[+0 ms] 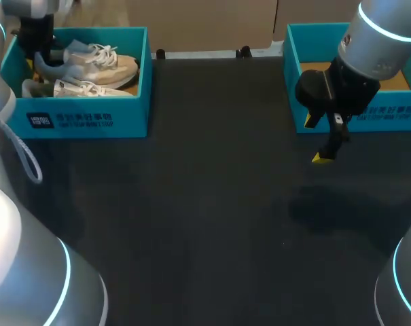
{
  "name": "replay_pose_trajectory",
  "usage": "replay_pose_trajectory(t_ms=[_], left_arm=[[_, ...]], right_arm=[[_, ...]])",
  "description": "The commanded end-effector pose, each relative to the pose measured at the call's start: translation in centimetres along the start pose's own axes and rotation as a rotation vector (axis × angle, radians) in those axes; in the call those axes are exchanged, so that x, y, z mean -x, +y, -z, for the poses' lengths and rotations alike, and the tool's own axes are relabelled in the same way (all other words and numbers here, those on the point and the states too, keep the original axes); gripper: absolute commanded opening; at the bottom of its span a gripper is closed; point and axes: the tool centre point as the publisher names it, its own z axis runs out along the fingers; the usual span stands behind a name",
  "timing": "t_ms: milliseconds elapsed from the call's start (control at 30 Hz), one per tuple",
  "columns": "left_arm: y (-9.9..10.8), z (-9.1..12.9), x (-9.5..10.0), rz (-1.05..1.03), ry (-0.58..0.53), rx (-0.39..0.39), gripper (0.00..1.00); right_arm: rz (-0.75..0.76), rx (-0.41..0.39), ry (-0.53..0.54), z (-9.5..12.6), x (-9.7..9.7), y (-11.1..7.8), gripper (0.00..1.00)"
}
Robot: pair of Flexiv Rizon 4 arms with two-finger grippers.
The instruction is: Take the shoe out of the shoebox, open the shoe tongue, remove and reinsert the insole, then place the shoe into the shoebox
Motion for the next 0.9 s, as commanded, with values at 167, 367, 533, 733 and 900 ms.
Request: replay_pose_trajectory(t_ms=[167, 367, 533, 733, 900], left_arm=[[0.0, 1.1, -0.5, -0.008, -0.023, 0.005, 0.42], [-0.5, 2.6, -0.7, -0.021, -0.057, 0.019, 0.47], [-1.0, 4.2, -0.7, -0.027, -0.097, 0.034, 0.58], [-2.1, 6.2, -0.5, -0.040, -0.137, 0.060, 0.72], [-2.9, 7.7, -0.1, -0.037, -0.164, 0.072, 0.73]], right_arm=[[0.000, -0.001, 0.001, -0.1, 0.1, 0.0, 1.00], [0.000, -0.001, 0.001, -0.1, 0.1, 0.0, 1.00], [0.000, -0.001, 0.001, -0.1, 0.1, 0.0, 1.00], [0.000, -0.001, 0.001, -0.1, 0.1, 0.0, 1.00], [0.000, -0.001, 0.001, -0.1, 0.1, 0.0, 1.00]])
